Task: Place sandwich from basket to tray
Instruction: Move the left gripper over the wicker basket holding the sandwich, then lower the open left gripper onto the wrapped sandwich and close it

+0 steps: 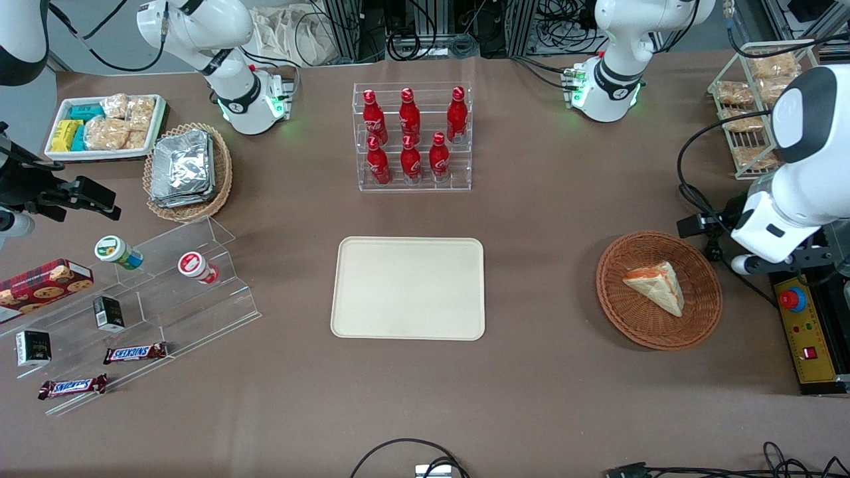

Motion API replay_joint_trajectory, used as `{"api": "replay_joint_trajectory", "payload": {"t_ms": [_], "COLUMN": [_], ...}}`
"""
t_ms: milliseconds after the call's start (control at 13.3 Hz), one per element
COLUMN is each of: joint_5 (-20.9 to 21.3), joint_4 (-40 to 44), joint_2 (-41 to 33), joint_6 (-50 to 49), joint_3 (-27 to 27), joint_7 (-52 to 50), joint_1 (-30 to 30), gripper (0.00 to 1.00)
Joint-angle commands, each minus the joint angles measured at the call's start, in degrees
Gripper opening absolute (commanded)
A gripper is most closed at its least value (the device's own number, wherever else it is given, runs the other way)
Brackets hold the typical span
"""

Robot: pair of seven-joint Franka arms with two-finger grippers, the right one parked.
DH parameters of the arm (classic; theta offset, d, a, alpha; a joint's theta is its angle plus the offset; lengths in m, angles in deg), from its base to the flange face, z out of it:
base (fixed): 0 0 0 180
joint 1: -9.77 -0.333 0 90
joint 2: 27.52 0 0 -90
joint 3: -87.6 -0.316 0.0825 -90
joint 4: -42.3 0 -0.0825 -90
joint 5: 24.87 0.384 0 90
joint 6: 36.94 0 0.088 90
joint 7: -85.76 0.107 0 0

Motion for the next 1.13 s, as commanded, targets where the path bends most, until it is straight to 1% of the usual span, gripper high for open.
{"api": "replay_joint_trajectory", "payload": {"t_ms": [0, 226, 301, 452, 527, 677, 828, 978, 1054], "joint_5": [-0.4, -0.3, -0.2, 0.2, 0.2, 0.2, 0.4, 0.5, 0.4], "joint_4": [4.1, 7.0, 7.4, 2.4, 0.6, -0.7, -6.3, -9.4, -10.9], "joint_2": [2.3, 4.6, 5.3, 4.2, 4.0, 4.5, 4.2, 4.8, 5.3], "joint_6": [-2.5, -3.3, -5.0, -5.4, -3.4, -0.7, 6.2, 11.6, 15.1], "joint_3": [-0.3, -0.3, -0.4, -0.6, -0.6, -0.7, -1.2, -1.9, -2.0], "joint_7": [0.4, 1.5, 2.6, 1.1, -2.4, -14.5, -18.7, -29.5, -31.1], "joint_1": [0.9, 0.7, 0.5, 0.6, 0.5, 0.2, -0.2, -0.4, -0.4], "gripper": [1.00, 1.00, 1.00, 1.00, 1.00, 1.00, 1.00, 1.00, 1.00]}}
